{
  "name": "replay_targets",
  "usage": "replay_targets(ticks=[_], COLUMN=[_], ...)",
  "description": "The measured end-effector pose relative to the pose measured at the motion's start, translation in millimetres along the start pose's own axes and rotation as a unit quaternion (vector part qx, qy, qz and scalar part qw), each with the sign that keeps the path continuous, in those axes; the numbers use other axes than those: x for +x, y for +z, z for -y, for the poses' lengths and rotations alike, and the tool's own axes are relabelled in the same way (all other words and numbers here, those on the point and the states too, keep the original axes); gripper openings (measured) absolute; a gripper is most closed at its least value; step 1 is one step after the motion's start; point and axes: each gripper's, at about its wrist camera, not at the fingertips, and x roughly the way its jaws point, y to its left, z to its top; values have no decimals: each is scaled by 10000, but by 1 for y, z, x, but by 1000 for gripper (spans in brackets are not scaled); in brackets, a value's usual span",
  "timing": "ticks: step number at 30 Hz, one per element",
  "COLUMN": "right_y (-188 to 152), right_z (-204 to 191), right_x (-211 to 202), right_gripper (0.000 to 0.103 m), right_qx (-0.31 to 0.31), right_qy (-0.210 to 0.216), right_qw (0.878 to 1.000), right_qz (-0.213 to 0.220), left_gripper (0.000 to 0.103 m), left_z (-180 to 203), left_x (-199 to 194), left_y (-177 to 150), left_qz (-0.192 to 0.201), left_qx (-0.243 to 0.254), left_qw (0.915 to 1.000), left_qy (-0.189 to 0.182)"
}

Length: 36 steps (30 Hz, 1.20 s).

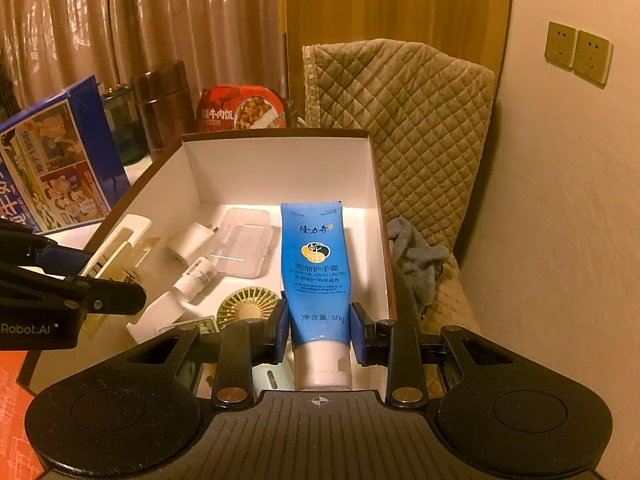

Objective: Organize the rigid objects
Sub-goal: 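Lower both items into the box and open both tools to release them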

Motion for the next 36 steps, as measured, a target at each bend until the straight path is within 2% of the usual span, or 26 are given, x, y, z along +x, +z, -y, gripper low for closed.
replay_targets(ticks=[7, 23, 25, 28, 36], right_y=[4, 5, 6, 6, 1], right_z=[2, 6, 5, 5, 4], right_x=[12, 11, 10, 8, -4], right_gripper=[31, 31, 32, 34, 49], right_qx=[-121, 167, 188, 221, 326], right_qy=[-80, 226, 254, 320, 603], right_qw=[9999, 9996, 9995, 9992, 9976], right_qz=[-20, -89, -83, -72, -109], left_gripper=[35, 35, 40, 52, 56], left_z=[-2, -1, -3, -5, -8], left_x=[10, 27, 31, 31, 20], left_y=[3, 8, 12, 15, 8], left_qz=[-84, -102, -51, 20, -33], left_qx=[-28, 55, 21, 16, -84], left_qw=[10000, 9999, 10000, 9999, 9997], left_qy=[7, 34, 73, 136, 205])
